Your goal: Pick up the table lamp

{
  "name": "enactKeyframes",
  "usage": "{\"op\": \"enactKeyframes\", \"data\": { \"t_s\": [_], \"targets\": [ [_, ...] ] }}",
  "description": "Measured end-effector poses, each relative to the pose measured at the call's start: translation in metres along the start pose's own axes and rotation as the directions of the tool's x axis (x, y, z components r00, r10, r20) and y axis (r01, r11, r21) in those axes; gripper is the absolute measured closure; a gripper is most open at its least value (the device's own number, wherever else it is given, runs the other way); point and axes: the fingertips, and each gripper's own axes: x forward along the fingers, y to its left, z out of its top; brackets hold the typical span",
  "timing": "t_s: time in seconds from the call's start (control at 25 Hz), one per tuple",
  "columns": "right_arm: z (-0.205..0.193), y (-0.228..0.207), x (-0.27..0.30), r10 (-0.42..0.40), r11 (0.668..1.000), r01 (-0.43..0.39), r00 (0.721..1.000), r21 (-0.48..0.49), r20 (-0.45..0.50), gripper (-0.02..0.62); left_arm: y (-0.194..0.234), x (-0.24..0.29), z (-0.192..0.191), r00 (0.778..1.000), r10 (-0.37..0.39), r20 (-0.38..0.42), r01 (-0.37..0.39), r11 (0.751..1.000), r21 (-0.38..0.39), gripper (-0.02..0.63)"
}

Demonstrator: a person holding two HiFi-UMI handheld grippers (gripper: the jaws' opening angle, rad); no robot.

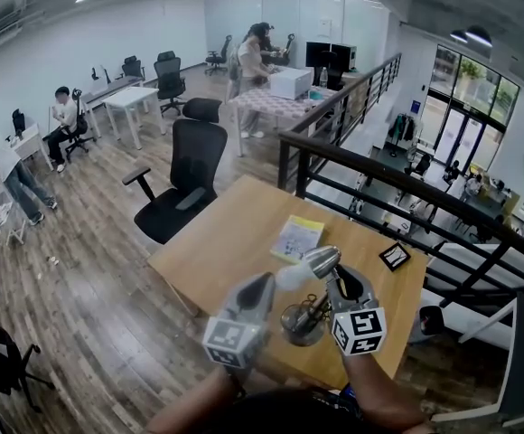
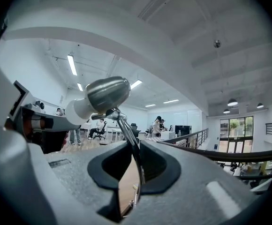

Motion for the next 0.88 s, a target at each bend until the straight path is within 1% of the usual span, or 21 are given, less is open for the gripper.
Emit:
{"op": "enactKeyframes", "data": {
  "t_s": [0.24,0.44,0.88],
  "targets": [
    [-0.005,-0.003,-0.003,-0.008,1.000,0.008,1.000,0.000,-0.009,0.541,-0.001,0.001,-0.005,1.000,-0.002,-0.009,0.002,1.000,-0.006,0.604],
    [-0.013,-0.007,-0.001,0.001,1.000,-0.001,1.000,-0.003,-0.018,0.543,0.000,0.006,-0.011,1.000,0.007,-0.015,-0.007,1.000,-0.015,0.604],
    [-0.032,-0.039,0.013,0.027,1.000,-0.027,0.999,-0.012,-0.037,0.541,-0.004,0.033,-0.029,0.998,0.039,-0.045,-0.040,0.999,-0.021,0.604]
  ]
}}
